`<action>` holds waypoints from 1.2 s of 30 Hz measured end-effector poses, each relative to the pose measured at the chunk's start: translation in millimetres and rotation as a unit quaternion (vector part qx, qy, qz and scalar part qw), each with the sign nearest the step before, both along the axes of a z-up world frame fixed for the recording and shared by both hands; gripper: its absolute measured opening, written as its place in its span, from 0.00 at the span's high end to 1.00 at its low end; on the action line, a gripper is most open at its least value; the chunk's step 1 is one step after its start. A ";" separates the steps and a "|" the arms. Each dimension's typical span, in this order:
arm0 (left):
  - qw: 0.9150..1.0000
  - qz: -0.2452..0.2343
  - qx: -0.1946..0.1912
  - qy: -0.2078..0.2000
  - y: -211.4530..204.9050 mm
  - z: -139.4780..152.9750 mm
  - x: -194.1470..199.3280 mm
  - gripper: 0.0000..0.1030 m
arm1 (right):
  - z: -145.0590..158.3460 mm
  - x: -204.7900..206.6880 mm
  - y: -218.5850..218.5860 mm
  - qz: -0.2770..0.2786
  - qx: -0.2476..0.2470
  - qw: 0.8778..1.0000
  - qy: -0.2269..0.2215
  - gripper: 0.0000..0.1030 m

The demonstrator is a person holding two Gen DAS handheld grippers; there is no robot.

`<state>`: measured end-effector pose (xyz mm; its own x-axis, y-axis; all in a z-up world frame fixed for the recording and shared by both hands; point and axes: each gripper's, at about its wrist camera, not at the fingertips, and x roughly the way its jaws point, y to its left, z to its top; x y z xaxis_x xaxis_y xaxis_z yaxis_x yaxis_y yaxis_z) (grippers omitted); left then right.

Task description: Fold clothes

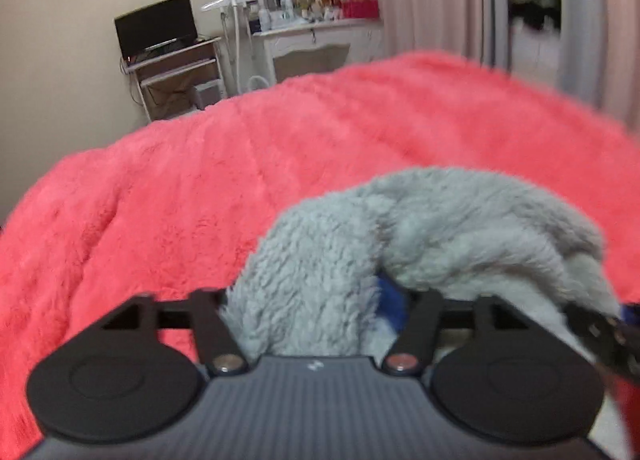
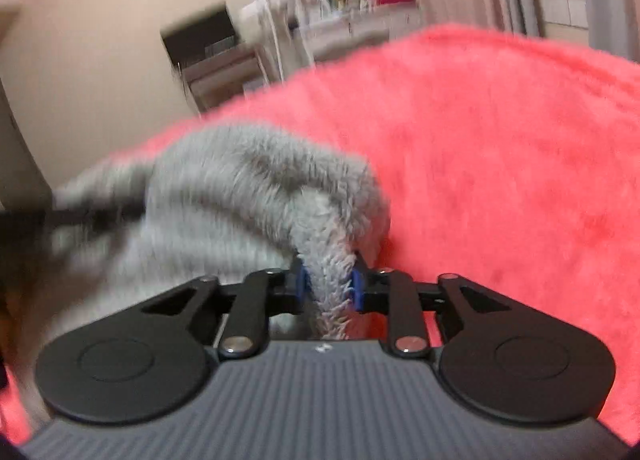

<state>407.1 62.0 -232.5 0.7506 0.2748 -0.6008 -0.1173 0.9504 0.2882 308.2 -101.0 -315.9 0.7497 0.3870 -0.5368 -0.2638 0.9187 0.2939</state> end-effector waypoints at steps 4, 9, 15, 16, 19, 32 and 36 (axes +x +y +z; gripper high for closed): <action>0.998 0.006 0.054 -0.020 -11.8 -24.0 0.6 0.00 | 12.5 -15.1 -28.5 -0.038 -0.006 0.997 -0.065 0.47; 0.998 0.024 0.050 -0.032 -15.7 -35.6 0.9 0.00 | 46.1 -48.3 -21.8 -0.016 0.007 0.977 -0.214 0.42; 0.997 0.024 0.048 -0.047 -20.3 -13.3 -22.6 0.00 | 3.0 -35.9 35.4 0.122 -0.116 0.980 -0.103 0.35; 0.998 0.024 0.037 -0.052 -19.6 -3.4 -32.2 0.00 | -10.9 -31.0 41.2 0.135 -0.142 0.977 -0.085 0.34; 0.998 0.025 -0.021 -0.052 -16.0 25.9 -80.6 0.00 | -21.8 -19.4 38.9 0.140 -0.140 0.978 -0.069 0.29; 0.990 0.094 0.002 -0.108 -7.1 26.0 -121.4 0.00 | -11.3 -8.3 28.0 0.138 -0.076 0.982 -0.103 0.26; 0.991 0.088 -0.061 -0.078 5.7 51.7 -62.0 0.00 | -13.8 0.2 17.2 0.123 -0.042 0.989 -0.069 0.26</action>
